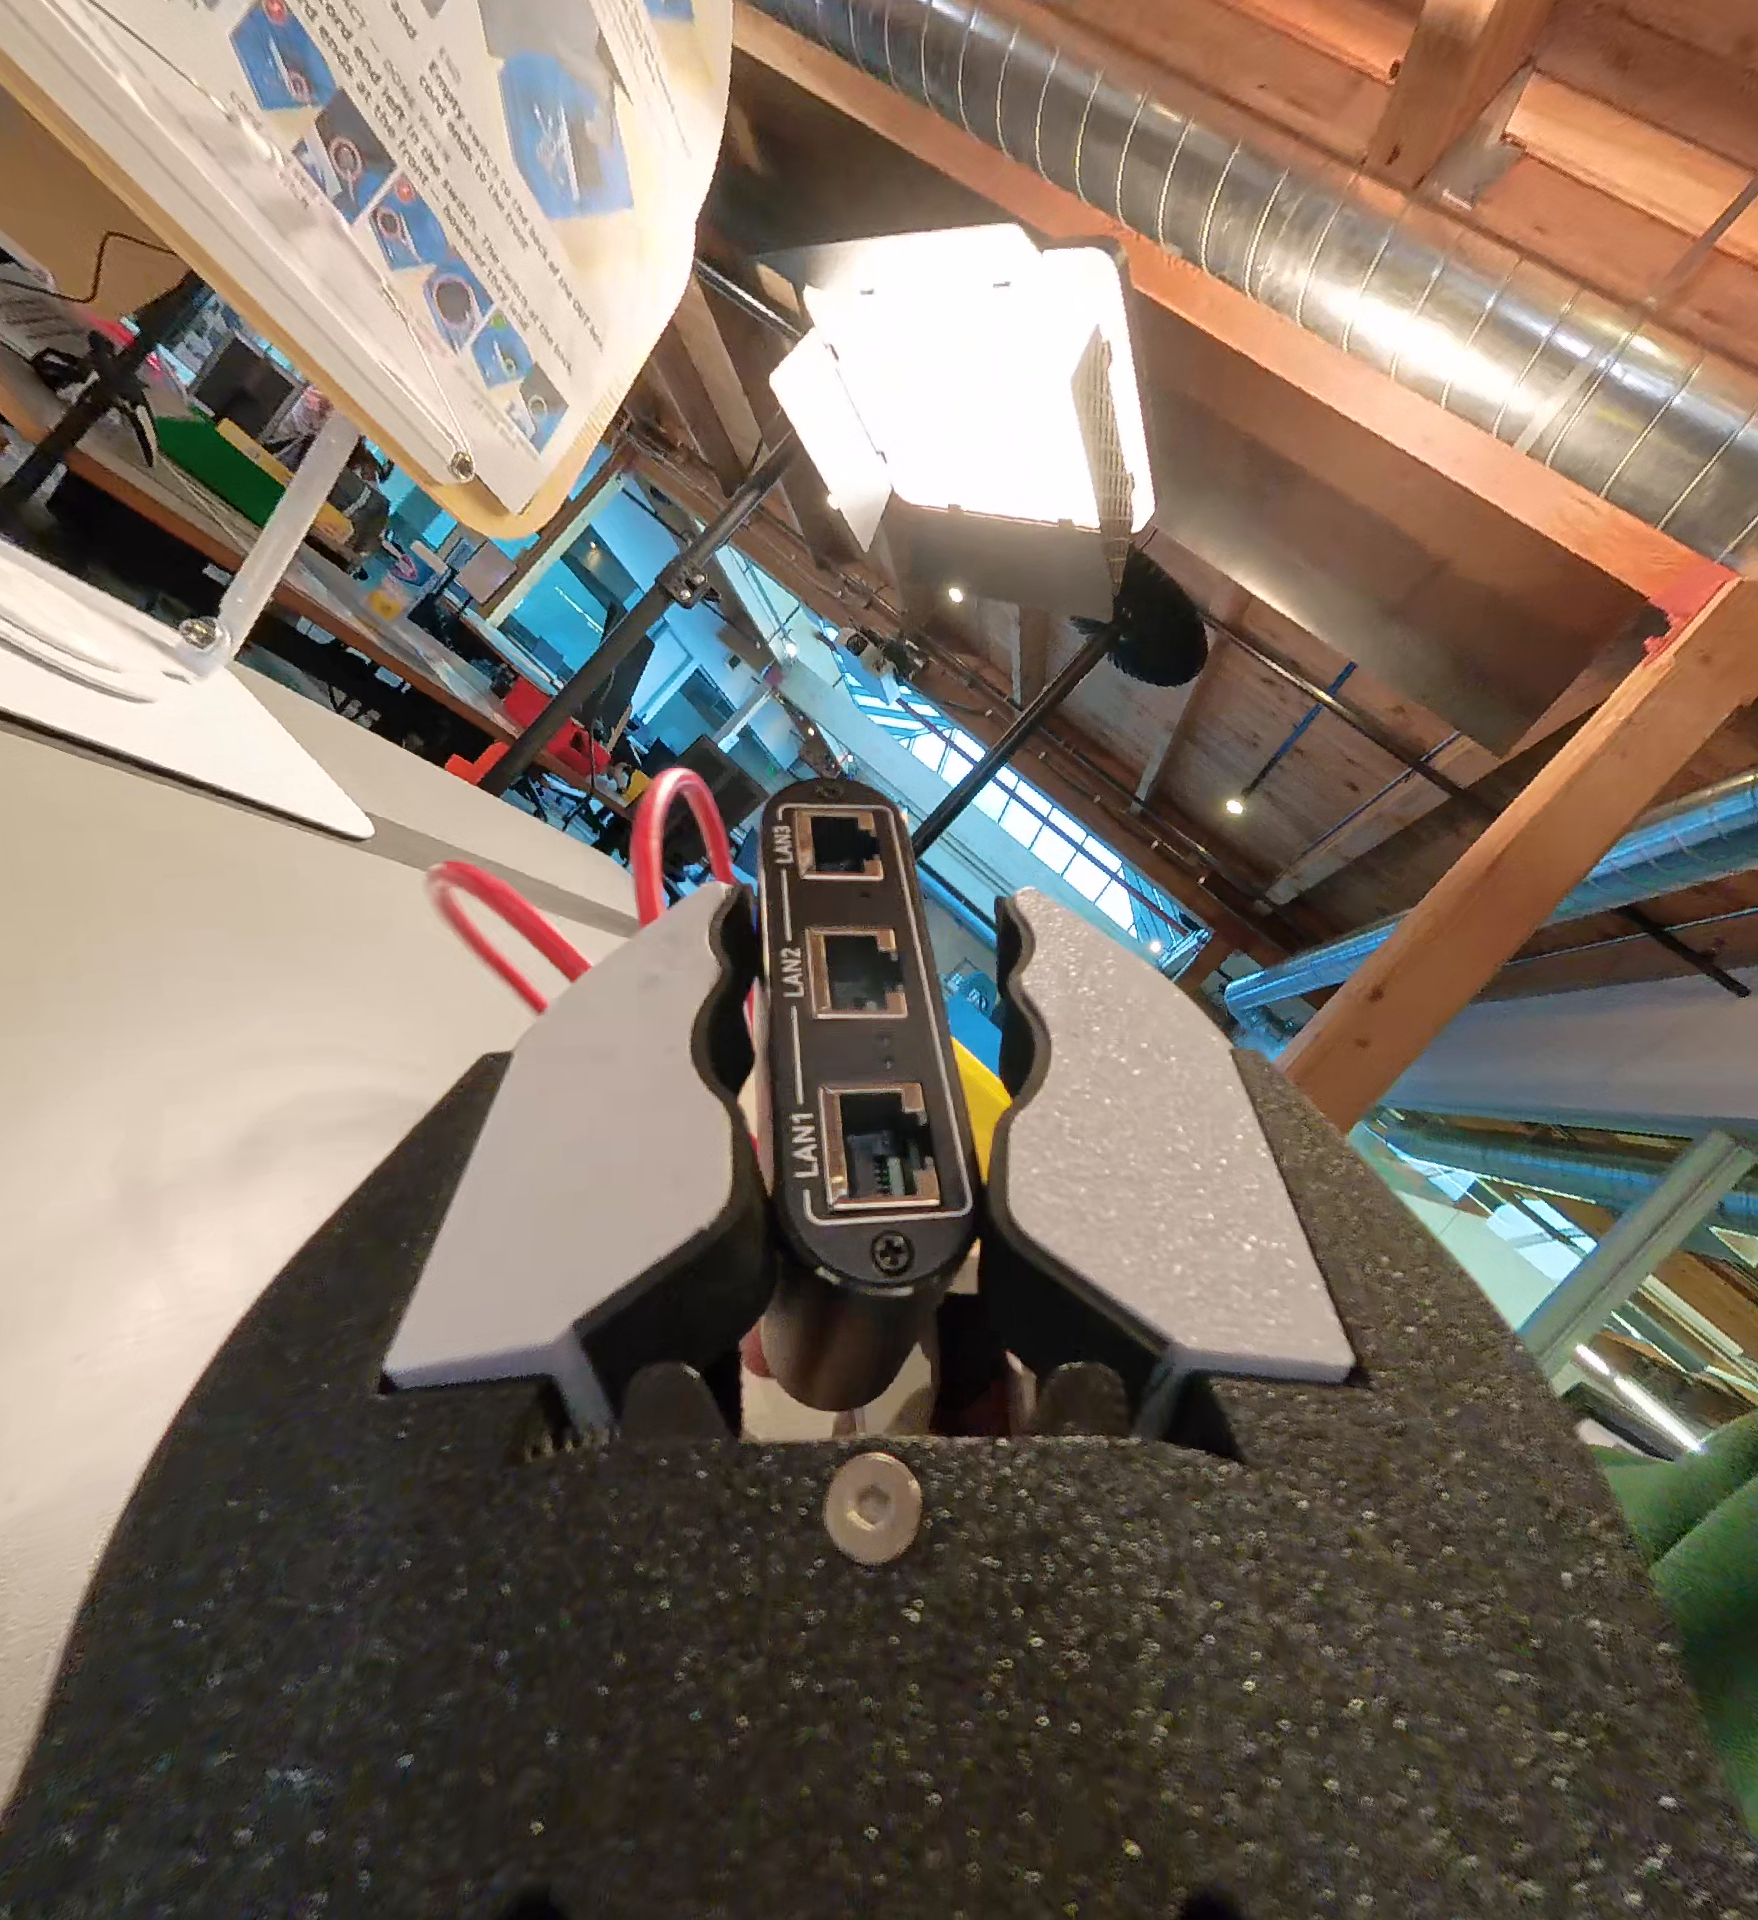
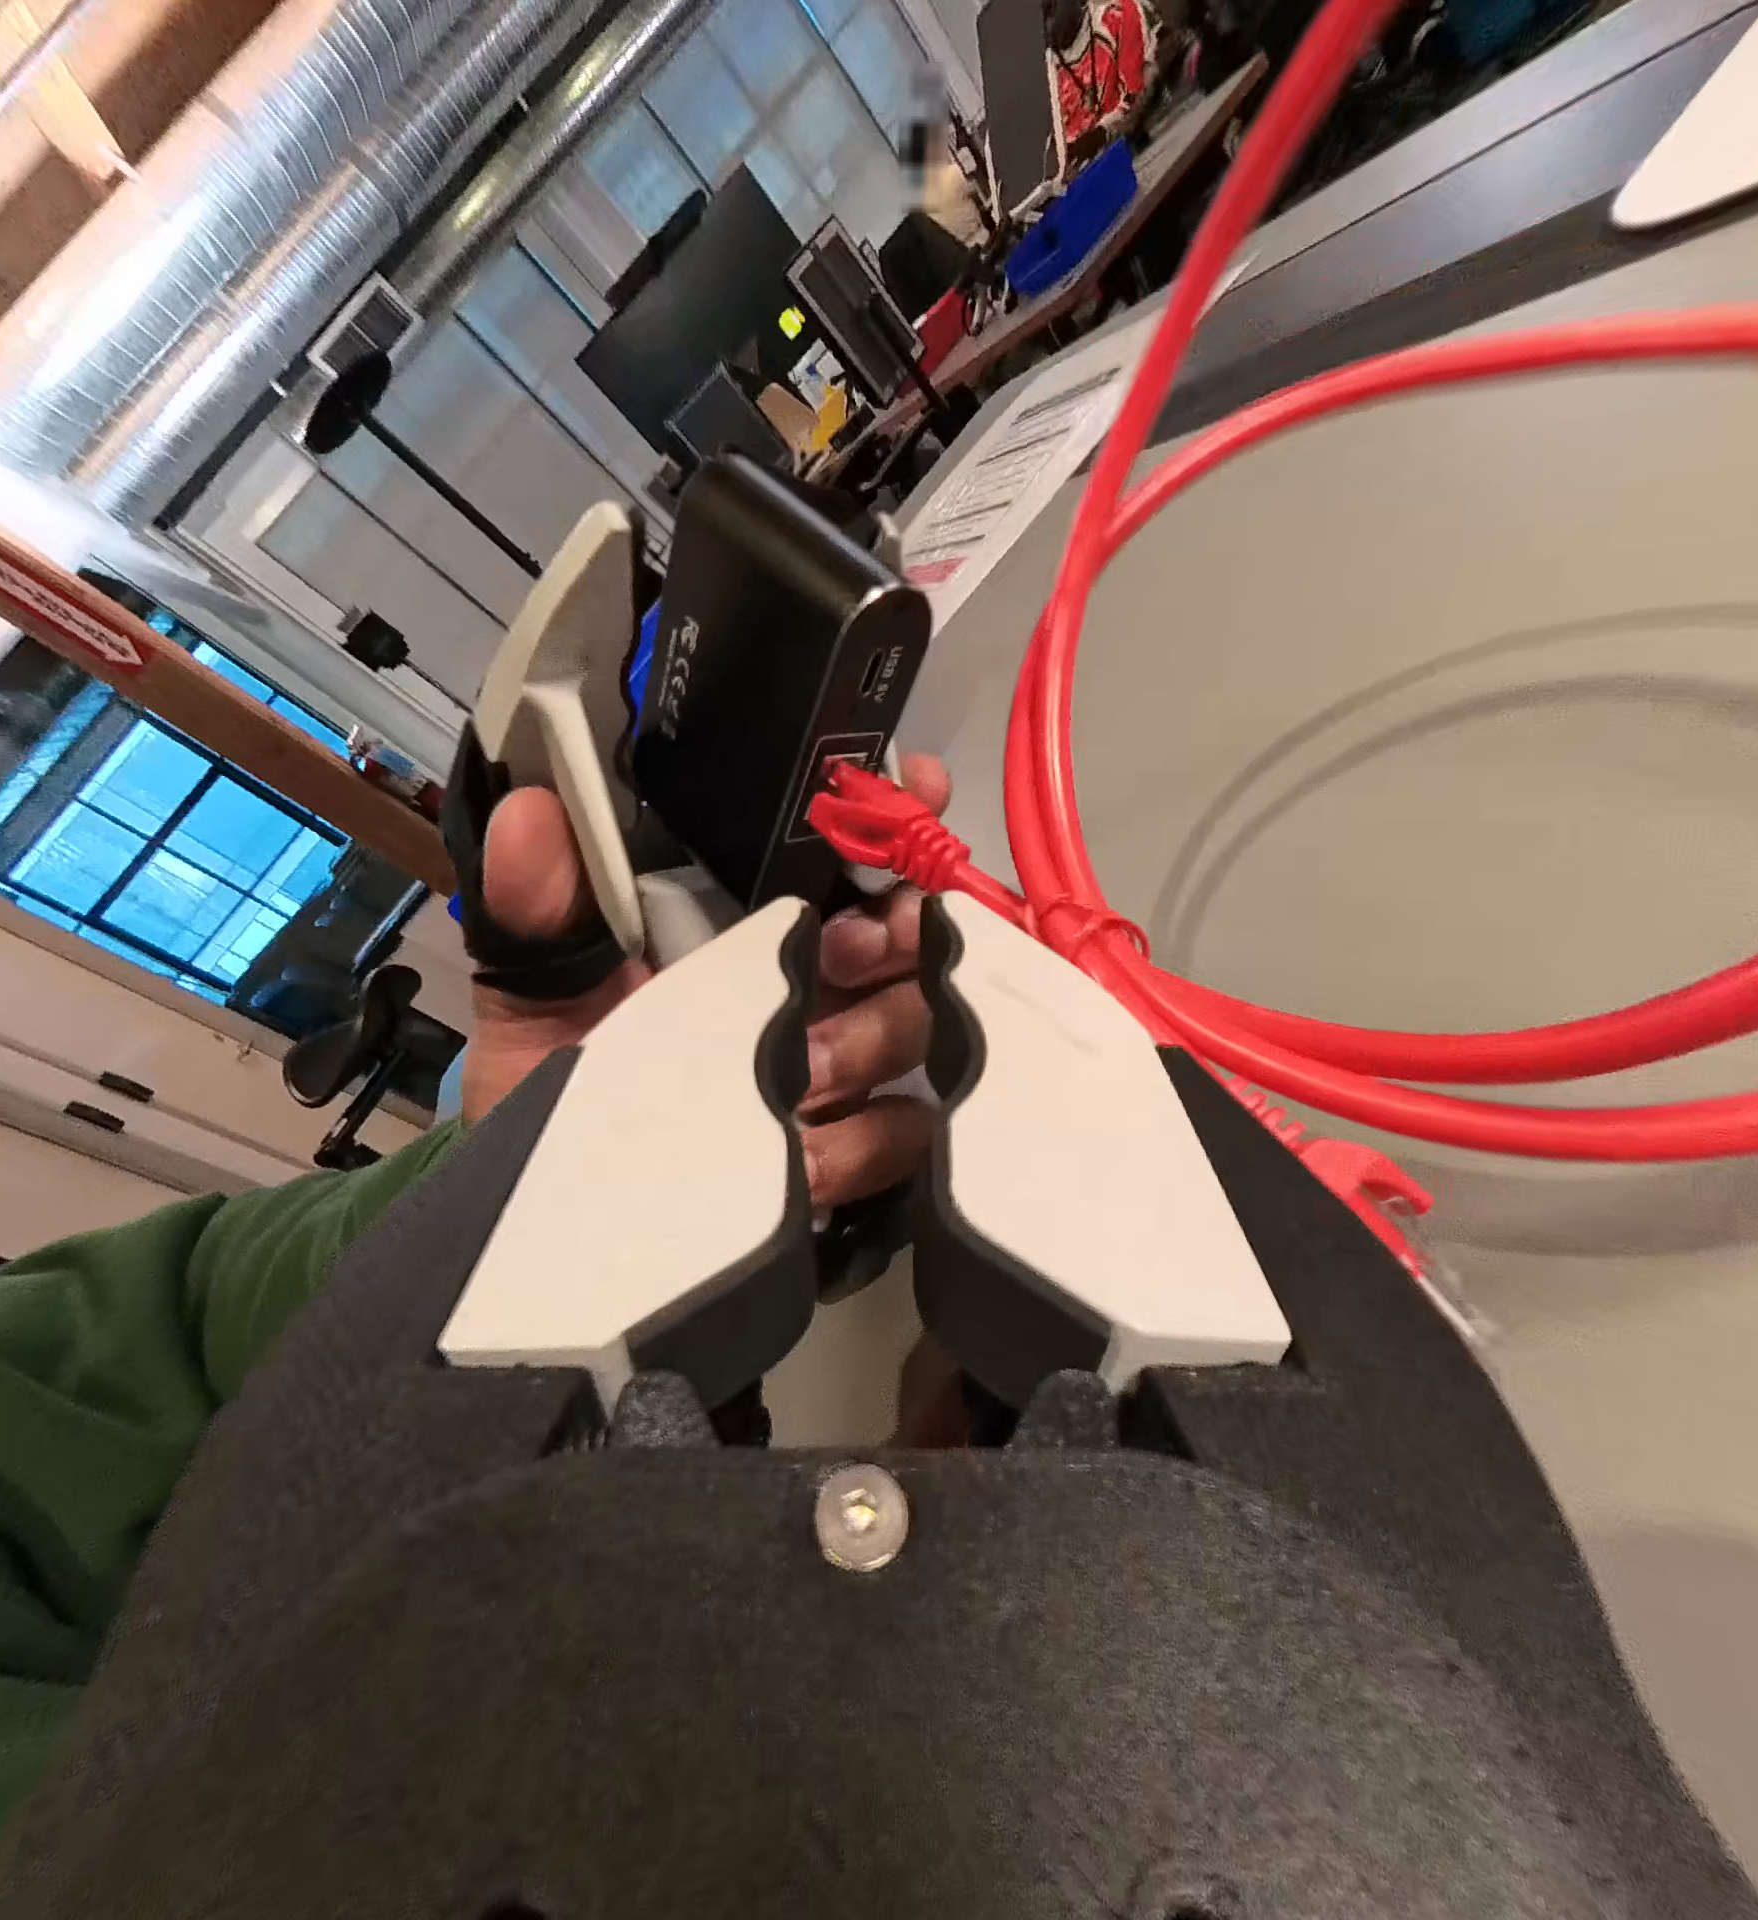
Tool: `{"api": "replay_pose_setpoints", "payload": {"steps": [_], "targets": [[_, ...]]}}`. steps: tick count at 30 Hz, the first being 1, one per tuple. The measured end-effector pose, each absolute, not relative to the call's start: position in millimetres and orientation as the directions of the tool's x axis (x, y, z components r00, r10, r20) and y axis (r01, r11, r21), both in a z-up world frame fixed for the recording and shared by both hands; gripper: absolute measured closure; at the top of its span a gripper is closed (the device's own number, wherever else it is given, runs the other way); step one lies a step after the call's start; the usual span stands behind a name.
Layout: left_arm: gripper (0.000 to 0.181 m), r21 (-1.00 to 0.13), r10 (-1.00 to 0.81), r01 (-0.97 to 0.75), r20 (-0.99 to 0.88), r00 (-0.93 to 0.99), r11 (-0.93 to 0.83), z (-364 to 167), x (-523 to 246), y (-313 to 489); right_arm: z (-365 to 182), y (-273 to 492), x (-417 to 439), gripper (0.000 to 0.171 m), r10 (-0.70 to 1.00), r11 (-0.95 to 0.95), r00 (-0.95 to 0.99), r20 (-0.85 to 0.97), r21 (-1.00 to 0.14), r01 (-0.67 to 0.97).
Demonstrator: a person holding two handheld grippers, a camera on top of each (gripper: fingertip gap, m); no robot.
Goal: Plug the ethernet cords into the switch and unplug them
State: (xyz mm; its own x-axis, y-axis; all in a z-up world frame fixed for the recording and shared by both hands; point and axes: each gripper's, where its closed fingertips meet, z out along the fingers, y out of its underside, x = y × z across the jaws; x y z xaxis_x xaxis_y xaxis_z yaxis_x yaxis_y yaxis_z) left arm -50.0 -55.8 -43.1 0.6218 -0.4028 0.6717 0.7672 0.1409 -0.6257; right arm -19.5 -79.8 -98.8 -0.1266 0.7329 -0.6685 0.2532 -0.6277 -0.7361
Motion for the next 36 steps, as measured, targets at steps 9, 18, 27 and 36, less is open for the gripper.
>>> {"api": "replay_pose_setpoints", "payload": {"steps": [9,18,27,36], "targets": [[0.137,-0.601,-0.439,0.79,0.681,0.586,0.123,-42.3,-41.0,-55.2,-91.5,-92.9,-19.1,0.156,0.65,-0.674,-0.222,-0.727,-0.686,0.274],[0.136,-0.504,-0.532,0.84,0.664,0.526,0.201,-30.0,-39.9,-66.2,-82.9,-102.8,-17.0,0.152,0.64,-0.68,-0.275,-0.718,-0.695,0.233],[0.136,-0.461,-0.598,0.86,0.634,0.491,0.218,-17.6,-33.8,-72.5,-79.5,-99.8,-16.2,0.14,0.68,-0.665,-0.252,-0.688,-0.724,0.182],[0.137,-0.565,-0.571,0.823,0.656,0.493,0.061,-32.0,-13.4,-59.0,-66.9,-78.9,-10.3,0.146,0.727,-0.629,-0.288,-0.624,-0.773,0.087]]}}
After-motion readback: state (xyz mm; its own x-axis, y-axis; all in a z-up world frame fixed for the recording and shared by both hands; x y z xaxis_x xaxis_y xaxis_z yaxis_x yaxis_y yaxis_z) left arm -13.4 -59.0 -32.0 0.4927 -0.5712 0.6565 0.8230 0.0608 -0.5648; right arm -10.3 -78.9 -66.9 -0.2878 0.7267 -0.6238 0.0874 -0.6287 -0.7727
